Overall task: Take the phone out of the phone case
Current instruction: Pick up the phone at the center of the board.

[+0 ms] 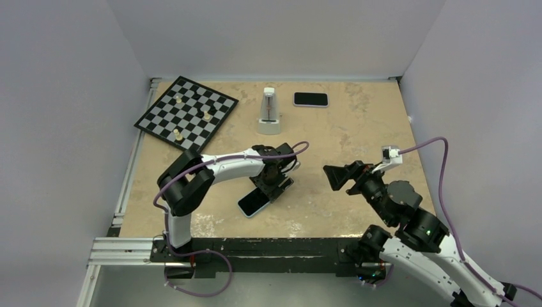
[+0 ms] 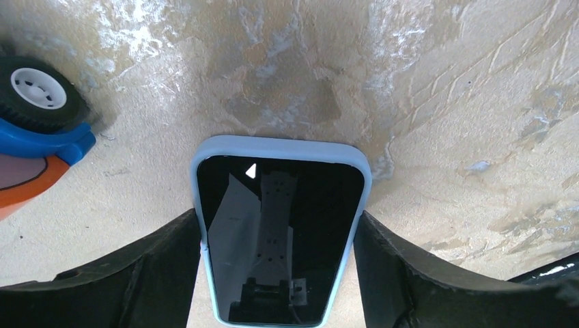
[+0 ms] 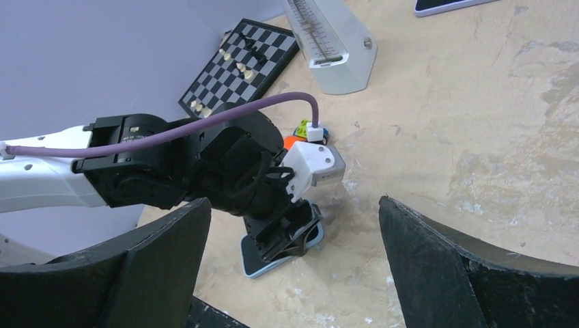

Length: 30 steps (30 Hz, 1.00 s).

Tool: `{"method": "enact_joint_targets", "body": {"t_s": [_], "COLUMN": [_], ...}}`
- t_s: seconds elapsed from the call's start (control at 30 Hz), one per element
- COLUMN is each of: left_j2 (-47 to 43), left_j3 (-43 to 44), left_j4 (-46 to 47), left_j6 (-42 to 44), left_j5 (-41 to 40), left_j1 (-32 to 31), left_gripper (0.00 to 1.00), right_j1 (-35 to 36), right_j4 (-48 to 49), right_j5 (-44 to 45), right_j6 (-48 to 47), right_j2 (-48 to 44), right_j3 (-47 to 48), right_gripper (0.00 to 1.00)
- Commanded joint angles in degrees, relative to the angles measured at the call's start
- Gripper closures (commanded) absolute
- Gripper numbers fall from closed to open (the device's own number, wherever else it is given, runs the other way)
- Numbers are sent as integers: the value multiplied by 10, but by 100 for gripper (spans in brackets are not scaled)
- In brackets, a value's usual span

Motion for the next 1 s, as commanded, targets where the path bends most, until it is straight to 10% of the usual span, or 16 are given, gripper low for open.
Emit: {"method": "enact_joint_targets", "body": {"t_s": [0.0,0.33,0.97], "left_j2": [-13,-164,-340], "left_j3": [-43,-86,-82], "left_j4": [39,76,136], "left_j6": [-21,-107,-331], "left_j5": [-12,-31,-2], "left_j1": [8,39,67], "left_gripper": [82,100,100], "right_j1": [1,1,-19], "right_j4": [-10,-14,335], "right_j5": [30,53,-297], "right_j6": [15,68,-78], "right_j2": [3,100,214], "right_j3": [12,-25,-140], "right_gripper": [3,2,2]}}
